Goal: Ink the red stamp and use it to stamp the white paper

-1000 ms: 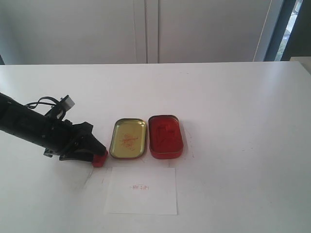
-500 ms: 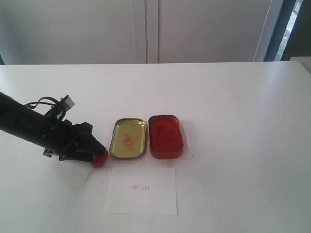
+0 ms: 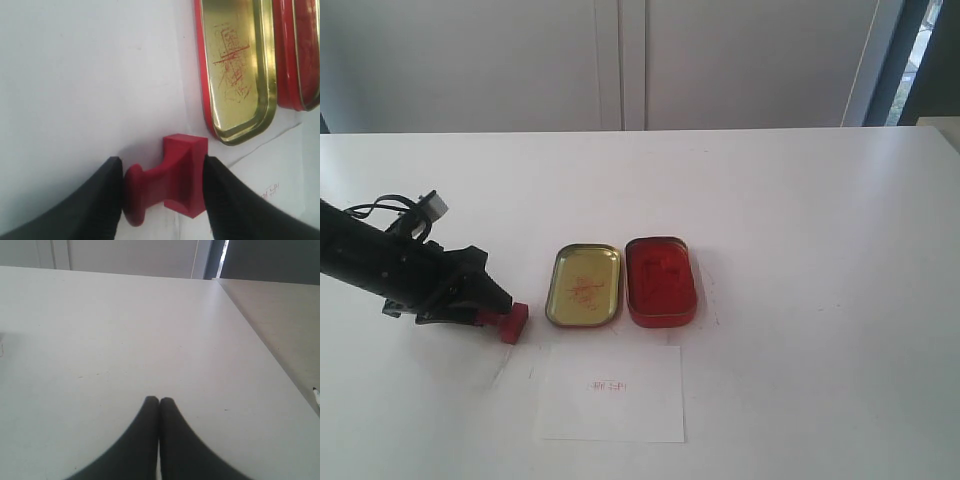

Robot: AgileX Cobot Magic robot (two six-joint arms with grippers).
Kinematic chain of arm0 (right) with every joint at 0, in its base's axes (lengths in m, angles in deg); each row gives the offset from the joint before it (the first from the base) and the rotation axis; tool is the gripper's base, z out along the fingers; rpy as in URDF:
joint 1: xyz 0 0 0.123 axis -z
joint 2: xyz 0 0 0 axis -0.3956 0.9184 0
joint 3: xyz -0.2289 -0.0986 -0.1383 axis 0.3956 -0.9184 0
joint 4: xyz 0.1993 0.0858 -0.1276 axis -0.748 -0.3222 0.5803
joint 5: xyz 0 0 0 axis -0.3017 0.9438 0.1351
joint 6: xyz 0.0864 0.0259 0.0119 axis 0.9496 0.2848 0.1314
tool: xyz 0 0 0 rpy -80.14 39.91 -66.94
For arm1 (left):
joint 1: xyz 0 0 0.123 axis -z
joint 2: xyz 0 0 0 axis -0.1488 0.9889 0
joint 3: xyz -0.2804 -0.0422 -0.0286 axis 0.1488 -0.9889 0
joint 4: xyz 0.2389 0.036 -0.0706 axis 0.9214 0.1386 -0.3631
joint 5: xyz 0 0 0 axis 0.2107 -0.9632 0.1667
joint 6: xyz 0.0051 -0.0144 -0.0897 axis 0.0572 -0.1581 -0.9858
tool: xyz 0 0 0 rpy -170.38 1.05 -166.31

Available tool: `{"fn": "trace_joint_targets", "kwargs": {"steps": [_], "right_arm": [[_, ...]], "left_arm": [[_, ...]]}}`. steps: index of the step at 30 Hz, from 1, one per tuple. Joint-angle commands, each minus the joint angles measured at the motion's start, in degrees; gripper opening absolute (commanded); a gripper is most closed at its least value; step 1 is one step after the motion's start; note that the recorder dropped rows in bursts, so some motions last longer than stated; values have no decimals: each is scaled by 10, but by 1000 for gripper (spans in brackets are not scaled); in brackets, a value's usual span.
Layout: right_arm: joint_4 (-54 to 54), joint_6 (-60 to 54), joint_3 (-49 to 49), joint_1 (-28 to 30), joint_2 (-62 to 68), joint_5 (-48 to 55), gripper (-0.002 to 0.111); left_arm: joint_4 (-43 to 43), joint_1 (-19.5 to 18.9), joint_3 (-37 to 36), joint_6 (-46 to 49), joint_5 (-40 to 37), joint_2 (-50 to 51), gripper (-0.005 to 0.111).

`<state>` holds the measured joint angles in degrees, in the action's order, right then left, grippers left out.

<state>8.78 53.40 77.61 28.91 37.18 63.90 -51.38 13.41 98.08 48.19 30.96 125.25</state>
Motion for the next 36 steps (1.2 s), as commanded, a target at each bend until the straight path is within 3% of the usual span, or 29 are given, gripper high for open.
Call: {"fn": "trace_joint_targets", "kwargs": {"steps": [1, 23, 28, 36], "right_arm": [[5, 0, -3, 2, -4, -8, 0], [5, 0, -3, 2, -4, -8, 0], [5, 0, -3, 2, -4, -8, 0], [5, 0, -3, 2, -4, -8, 0]], "left_arm": [[8, -1, -1, -3, -4, -4, 55], [93, -2, 32, -58, 35, -4, 52], [93, -2, 32, -58, 32, -14, 38], [109, -2, 32, -66, 35, -66, 0]]}}
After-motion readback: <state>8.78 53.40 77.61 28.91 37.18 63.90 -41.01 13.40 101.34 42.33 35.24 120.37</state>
